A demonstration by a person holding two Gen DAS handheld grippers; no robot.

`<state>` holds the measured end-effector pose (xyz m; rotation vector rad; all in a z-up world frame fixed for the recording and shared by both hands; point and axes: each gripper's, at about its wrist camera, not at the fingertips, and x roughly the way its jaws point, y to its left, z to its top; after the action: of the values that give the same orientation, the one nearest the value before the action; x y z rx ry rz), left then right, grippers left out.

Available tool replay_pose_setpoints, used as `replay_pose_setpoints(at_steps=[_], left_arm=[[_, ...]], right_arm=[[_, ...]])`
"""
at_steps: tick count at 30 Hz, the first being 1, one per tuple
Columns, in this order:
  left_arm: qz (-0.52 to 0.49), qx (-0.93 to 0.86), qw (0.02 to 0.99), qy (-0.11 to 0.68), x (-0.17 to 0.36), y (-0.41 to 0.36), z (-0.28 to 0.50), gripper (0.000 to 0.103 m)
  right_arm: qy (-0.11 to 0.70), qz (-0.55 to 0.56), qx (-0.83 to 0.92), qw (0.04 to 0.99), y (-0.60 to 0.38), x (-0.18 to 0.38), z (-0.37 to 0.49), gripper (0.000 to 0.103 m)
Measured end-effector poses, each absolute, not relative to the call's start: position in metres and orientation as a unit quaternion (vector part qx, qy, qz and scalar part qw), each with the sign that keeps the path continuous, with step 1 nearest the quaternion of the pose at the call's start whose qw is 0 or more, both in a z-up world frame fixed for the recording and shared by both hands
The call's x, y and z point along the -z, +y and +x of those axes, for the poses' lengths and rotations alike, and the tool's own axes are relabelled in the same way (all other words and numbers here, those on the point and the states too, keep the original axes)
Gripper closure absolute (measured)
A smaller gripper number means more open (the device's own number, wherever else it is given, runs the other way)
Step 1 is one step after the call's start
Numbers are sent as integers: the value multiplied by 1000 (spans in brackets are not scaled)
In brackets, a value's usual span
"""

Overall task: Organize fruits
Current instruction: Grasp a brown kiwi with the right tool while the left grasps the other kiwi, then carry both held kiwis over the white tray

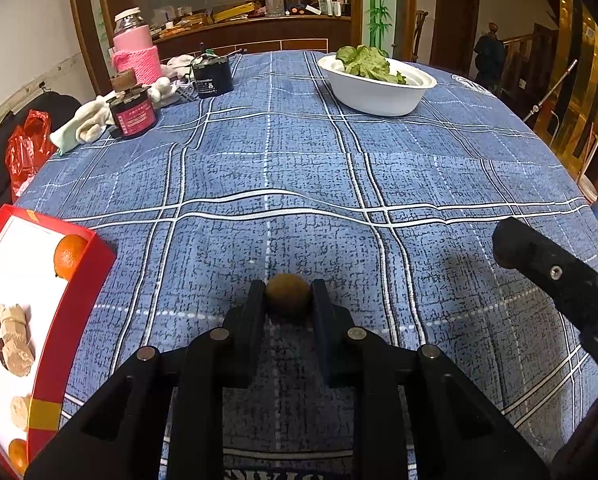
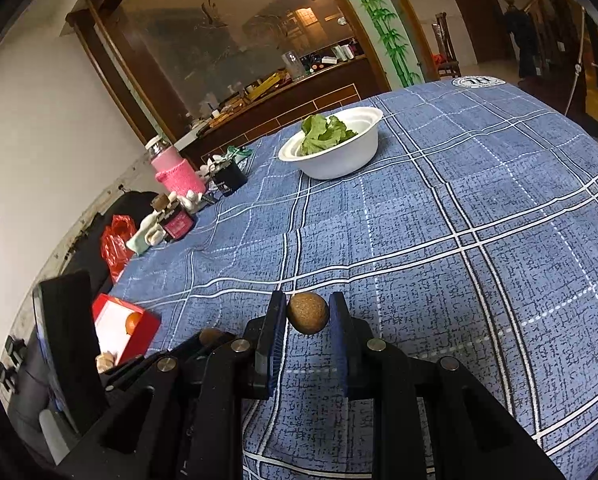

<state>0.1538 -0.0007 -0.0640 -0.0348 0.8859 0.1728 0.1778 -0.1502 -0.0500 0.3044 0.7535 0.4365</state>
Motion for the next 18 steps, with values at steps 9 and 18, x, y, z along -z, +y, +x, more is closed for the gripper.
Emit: replay_pose_setpoints(at_steps=[9,18], left_arm=[[-34,-61,903,424,55,-1,124,84],[-42,-51,904,422,52,1,98,84]], right_arm=[[355,100,-197,908,-137,44,171,80],[360,72,-194,910,-134,39,142,80]])
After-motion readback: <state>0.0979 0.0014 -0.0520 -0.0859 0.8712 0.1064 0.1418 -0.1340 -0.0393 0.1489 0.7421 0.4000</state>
